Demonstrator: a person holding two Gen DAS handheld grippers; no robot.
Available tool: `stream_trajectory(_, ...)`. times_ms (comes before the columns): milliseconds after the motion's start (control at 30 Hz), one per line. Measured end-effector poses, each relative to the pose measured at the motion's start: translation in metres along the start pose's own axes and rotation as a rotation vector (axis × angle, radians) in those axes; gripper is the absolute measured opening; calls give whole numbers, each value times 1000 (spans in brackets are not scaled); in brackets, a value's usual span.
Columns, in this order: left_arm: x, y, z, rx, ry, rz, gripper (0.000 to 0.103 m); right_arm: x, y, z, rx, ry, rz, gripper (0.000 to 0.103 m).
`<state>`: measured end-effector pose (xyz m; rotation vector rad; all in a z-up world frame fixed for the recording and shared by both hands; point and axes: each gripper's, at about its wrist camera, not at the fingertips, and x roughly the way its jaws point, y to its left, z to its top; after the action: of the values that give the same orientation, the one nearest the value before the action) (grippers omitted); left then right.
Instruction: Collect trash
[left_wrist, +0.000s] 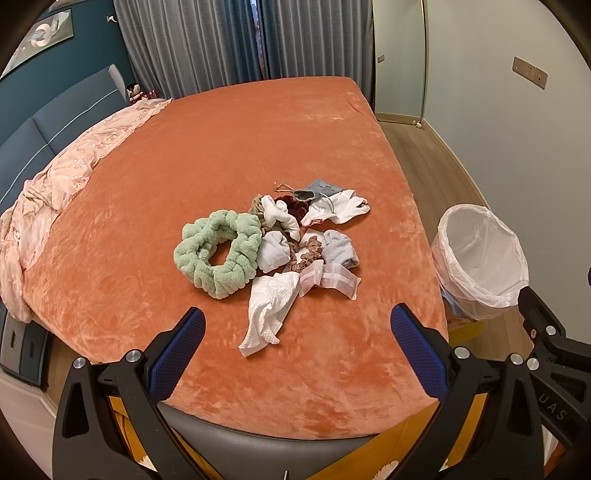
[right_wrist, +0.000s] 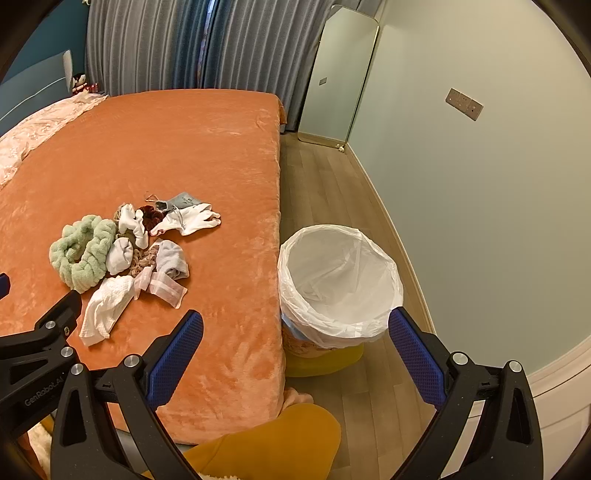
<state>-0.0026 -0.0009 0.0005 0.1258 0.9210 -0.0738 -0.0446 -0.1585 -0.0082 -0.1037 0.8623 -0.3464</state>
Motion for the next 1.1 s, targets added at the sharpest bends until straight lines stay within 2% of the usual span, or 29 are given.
stream_trajectory(1100, -1, 1, 0, -5, -3, -3, 96, 1, -8, 1, -5, -7, -27, 96)
